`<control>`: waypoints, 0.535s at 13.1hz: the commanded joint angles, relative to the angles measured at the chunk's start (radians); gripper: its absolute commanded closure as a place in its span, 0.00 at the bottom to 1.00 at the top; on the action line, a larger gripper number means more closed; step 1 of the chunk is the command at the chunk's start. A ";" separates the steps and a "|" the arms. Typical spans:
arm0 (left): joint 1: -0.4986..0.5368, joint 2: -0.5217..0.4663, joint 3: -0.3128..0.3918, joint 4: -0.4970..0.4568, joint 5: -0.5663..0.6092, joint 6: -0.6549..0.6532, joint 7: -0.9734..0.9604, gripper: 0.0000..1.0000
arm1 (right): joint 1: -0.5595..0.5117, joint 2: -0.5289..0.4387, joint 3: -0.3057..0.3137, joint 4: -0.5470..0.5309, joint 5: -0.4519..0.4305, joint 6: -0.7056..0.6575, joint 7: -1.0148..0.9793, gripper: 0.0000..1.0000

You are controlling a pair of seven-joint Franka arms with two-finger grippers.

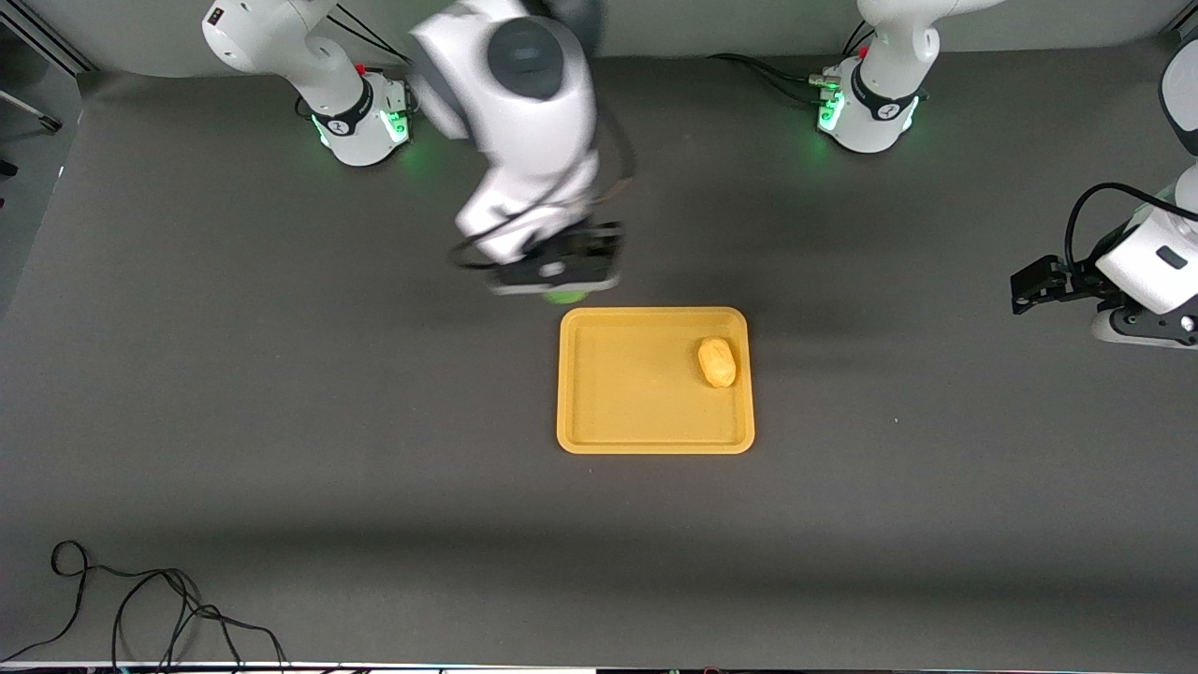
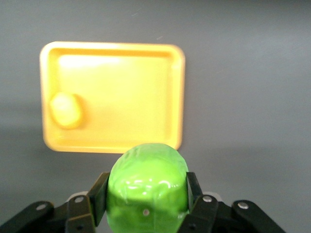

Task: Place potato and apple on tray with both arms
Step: 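Carry the green apple with the right gripper over the tray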

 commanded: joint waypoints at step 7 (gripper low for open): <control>-0.003 0.021 0.004 0.042 -0.014 0.000 0.018 0.00 | -0.020 0.390 0.038 0.122 0.012 0.355 0.105 0.69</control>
